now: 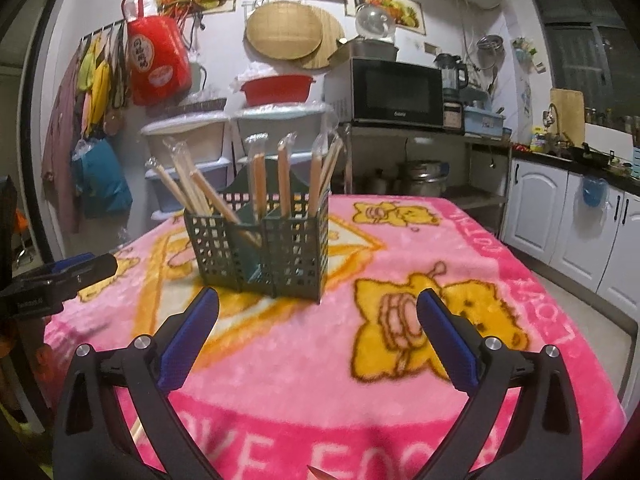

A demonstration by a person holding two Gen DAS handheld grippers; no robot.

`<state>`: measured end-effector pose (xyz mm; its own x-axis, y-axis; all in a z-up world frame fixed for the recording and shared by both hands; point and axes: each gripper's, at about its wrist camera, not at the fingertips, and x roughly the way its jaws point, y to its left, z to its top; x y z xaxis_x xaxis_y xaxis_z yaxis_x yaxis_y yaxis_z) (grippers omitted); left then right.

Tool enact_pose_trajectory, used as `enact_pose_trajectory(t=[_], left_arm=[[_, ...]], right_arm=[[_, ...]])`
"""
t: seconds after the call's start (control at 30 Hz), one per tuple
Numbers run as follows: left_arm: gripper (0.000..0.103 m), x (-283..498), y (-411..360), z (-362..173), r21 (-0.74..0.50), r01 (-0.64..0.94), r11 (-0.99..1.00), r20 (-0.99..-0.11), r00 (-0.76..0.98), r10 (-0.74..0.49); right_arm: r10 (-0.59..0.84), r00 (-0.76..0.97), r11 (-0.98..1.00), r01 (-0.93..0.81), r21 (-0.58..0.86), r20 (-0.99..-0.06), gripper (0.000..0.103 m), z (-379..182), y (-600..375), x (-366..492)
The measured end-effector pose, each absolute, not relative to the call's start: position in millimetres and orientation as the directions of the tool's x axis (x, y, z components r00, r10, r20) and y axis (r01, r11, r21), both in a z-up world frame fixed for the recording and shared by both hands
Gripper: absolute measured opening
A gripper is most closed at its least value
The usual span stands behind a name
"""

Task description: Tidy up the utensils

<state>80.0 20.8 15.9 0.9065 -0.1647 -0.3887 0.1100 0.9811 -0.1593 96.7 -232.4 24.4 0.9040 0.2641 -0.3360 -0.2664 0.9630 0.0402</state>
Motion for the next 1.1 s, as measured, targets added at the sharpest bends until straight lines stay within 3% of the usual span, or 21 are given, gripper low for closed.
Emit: enact_pose_trajectory(t=[0.43, 1.1], left_arm=[[0.092, 75, 20, 15, -0.146, 0.121, 0.982, -0.308, 0.938, -0.161], [0.092, 76, 23, 14, -0.156, 0.121, 0.98, -0.31, 0.936, -0.165]], right_arm=[[0.22, 0.961, 0.974, -0.224, -0.008, -0.168, 0.096, 33, -231, 81], [0.219, 0.96, 0.975, -0.224, -0.006, -0.175, 0.096, 25, -227, 83]])
